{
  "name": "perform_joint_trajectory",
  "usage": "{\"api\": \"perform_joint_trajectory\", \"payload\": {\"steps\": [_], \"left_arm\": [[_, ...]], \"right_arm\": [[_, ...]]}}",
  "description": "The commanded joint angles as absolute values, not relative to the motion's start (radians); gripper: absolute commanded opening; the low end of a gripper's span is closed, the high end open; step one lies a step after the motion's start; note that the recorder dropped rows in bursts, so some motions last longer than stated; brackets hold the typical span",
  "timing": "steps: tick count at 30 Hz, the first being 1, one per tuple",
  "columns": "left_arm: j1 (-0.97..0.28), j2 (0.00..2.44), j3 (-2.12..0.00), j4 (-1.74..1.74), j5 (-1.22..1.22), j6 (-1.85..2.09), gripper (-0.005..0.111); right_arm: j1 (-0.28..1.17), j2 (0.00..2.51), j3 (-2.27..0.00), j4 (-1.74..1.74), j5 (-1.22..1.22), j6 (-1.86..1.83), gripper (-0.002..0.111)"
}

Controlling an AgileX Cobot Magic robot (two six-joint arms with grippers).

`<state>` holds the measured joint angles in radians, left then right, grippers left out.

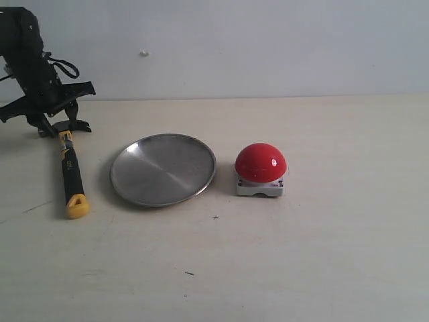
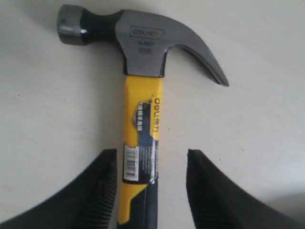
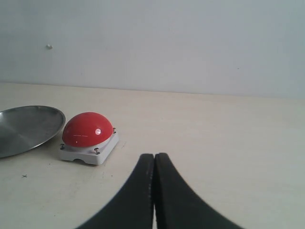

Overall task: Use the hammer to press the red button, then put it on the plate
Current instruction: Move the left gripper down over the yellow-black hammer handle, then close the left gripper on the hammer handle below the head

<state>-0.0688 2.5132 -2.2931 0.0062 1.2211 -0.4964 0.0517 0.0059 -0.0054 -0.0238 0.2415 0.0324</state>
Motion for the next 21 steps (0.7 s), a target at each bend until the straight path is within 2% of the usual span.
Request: {"api": "perform_joint_trajectory", "payload": {"steps": [1, 21], "left_arm": [[-0.048, 2.511, -2.303, 0.022, 1.221, -0.502, 0.046], [-0.032, 2.592, -2.303, -0.069, 1.215, -0.438, 0.046]], "right_arm": [[0.047, 0.0, 0.0, -0.023, 0.238, 0.029, 0.0], [0.047, 0.0, 0.0, -0.023, 0.238, 0.029, 0.0]]}}
